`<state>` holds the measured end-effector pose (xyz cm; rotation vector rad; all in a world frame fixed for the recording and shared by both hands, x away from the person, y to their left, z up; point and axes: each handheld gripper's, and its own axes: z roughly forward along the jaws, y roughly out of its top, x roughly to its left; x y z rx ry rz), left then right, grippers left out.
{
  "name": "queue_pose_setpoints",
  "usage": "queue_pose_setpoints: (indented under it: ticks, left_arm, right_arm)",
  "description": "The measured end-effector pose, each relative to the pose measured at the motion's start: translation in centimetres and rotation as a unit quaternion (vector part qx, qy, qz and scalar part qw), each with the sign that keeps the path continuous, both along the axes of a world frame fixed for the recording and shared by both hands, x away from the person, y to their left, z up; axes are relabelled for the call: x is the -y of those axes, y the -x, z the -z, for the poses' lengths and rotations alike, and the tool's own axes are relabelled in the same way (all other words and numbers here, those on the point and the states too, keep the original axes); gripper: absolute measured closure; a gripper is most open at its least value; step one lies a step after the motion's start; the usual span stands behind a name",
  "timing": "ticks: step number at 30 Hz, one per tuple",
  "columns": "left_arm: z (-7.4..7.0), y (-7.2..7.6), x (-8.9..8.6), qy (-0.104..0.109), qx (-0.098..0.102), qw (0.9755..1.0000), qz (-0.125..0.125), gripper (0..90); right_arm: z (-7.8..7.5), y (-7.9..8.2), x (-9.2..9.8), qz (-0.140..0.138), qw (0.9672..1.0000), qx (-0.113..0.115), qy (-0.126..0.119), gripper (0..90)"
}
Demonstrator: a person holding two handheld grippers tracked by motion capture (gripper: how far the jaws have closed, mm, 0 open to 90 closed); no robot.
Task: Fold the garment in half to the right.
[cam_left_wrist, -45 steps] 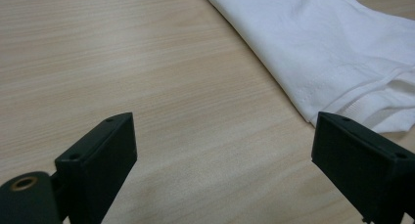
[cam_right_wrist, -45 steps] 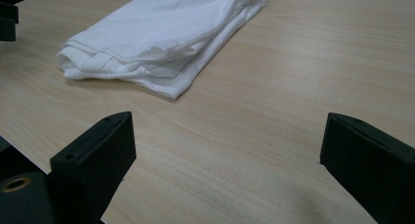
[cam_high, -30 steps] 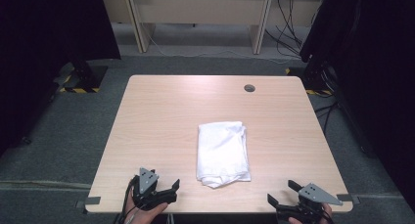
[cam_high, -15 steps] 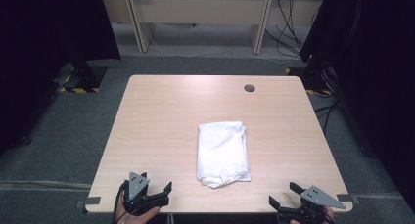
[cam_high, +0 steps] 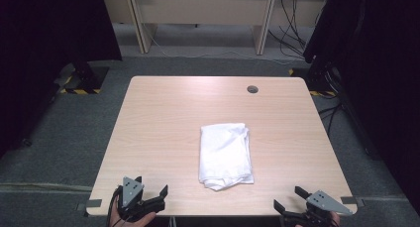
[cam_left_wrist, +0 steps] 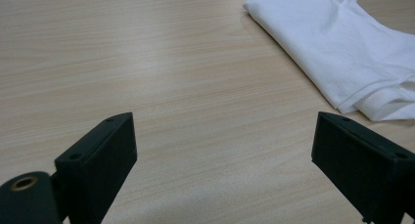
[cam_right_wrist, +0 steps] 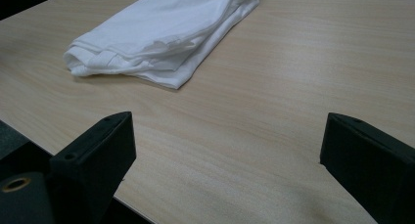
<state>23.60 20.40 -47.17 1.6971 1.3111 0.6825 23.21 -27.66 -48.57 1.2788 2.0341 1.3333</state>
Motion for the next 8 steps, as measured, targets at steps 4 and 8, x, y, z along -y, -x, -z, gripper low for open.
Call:
queue_pose_setpoints:
  ticks: [4, 8]
  left_arm:
    - [0.04, 0.00, -0.02, 0.000, -0.001, 1.0000, 0.000, 8.8]
    - [0.09, 0.01, -0.05, -0.001, -0.002, 1.0000, 0.000, 8.8]
  right_arm:
    - [0.00, -0.01, -0.02, 0.000, 1.0000, 0.000, 0.000, 6.8]
    - [-0.05, -0.02, 0.01, 0.001, 1.0000, 0.000, -0.001, 6.8]
